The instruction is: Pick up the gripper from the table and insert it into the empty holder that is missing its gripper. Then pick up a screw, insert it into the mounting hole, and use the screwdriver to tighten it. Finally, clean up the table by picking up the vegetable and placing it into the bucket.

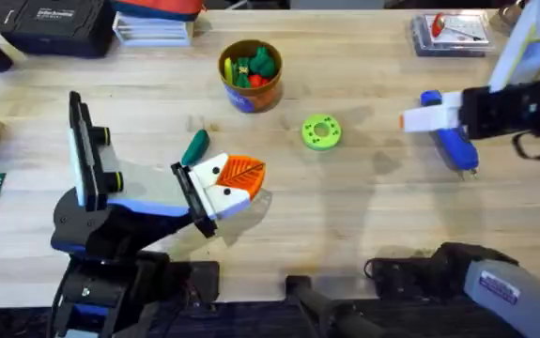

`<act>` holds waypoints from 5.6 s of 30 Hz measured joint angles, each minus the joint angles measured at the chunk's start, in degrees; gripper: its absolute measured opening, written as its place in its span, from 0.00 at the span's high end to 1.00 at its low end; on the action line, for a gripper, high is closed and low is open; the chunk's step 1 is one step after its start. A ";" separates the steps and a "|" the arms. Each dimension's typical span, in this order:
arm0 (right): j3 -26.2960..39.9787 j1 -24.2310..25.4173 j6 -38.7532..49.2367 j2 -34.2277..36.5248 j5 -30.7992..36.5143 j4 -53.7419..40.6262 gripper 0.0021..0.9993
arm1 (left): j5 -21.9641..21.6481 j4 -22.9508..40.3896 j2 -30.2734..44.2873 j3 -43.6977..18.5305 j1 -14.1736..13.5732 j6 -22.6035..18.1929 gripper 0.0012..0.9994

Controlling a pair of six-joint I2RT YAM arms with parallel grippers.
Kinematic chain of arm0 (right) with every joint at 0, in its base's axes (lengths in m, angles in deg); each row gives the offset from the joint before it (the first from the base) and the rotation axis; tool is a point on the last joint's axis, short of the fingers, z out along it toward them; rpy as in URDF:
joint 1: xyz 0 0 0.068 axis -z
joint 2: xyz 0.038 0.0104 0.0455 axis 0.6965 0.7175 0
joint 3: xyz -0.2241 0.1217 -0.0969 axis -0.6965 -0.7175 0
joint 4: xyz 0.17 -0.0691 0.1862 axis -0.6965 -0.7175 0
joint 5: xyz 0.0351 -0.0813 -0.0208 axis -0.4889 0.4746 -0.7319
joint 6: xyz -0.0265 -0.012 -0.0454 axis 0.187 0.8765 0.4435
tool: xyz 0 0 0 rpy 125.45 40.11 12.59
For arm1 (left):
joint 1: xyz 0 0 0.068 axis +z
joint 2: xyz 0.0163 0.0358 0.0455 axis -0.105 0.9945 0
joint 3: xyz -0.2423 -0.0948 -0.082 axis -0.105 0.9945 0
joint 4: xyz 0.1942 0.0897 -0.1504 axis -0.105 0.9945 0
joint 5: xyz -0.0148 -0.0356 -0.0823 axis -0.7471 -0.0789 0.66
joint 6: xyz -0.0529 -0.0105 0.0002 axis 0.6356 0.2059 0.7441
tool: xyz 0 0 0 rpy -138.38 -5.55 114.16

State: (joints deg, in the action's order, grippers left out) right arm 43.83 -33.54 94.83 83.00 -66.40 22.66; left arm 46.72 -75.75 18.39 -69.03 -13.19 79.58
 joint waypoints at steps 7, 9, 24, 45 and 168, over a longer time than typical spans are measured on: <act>7.30 10.97 6.75 10.29 3.02 -0.23 0.01 | 0.00 0.00 0.00 0.00 0.00 0.00 1.00; 8.30 12.82 9.29 12.52 4.23 0.31 0.01 | 0.00 0.00 0.02 0.00 0.00 0.00 1.00; 18.10 13.77 21.01 36.86 10.40 2.64 0.01 | 0.00 0.00 0.01 0.00 0.00 0.00 1.00; 24.08 9.11 24.53 49.92 13.83 2.32 0.01 | 0.00 0.00 0.00 0.00 0.00 0.00 1.00; -21.19 -64.08 -24.56 -1.40 10.95 98.75 0.98 | 0.00 0.00 0.00 0.00 0.00 0.00 1.00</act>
State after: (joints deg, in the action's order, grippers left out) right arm 22.64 -97.61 70.28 81.60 -55.45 121.42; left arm 46.72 -75.75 18.39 -69.03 -13.19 79.58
